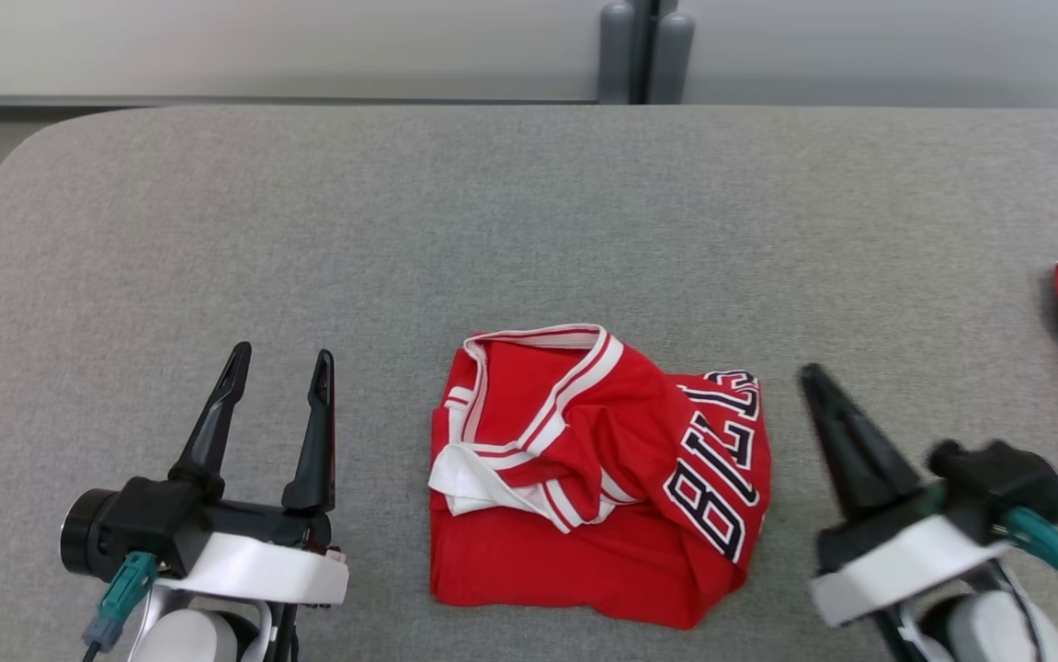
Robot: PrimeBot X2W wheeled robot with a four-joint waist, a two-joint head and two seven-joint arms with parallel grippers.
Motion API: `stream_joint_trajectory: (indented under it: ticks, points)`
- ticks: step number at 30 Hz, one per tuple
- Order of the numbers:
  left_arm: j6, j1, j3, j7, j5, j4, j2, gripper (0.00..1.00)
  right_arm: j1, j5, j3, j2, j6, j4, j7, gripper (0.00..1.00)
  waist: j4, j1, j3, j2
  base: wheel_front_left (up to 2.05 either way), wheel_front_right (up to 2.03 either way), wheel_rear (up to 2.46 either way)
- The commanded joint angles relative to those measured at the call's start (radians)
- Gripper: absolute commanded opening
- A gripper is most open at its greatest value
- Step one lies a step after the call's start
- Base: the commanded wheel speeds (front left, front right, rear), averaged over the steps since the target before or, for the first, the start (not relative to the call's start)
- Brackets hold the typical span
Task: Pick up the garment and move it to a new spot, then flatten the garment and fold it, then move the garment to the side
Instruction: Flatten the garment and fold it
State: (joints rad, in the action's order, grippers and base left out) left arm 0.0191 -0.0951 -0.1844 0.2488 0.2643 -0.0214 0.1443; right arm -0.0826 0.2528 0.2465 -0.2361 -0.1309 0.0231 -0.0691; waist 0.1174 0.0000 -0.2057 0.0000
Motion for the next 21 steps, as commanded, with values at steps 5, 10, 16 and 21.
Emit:
stream_joint_trajectory:
  ticks: [5, 10, 16, 21]
  points:
    - [-0.009, -0.042, -0.009, 0.01, 0.004, -0.016, -0.012, 1.0, -0.162, 0.056, 0.223, -0.026, 0.0, -0.147, -0.009, 0.0, 0.047, 0.0, -0.04, 0.0, 0.0, 0.0, 0.0]
    - [-0.017, -0.065, -0.013, 0.014, 0.006, -0.034, -0.025, 1.0, -0.3, 0.12, 0.381, -0.032, 0.0, -0.327, 0.002, 0.0, 0.071, 0.0, -0.056, 0.0, 0.0, 0.0, 0.0]
    - [-0.022, -0.07, -0.011, 0.016, 0.006, -0.045, -0.034, 1.0, -0.372, 0.187, 0.498, -0.035, 0.0, -0.431, 0.028, 0.0, 0.081, 0.0, -0.061, 0.0, 0.0, 0.0, 0.0]
    - [-0.026, -0.07, -0.002, 0.016, 0.0, -0.04, -0.041, 1.0, -0.404, 0.263, 0.605, -0.059, 0.0, -0.447, 0.027, 0.0, 0.083, 0.0, -0.065, 0.0, 0.0, 0.0, 0.0]
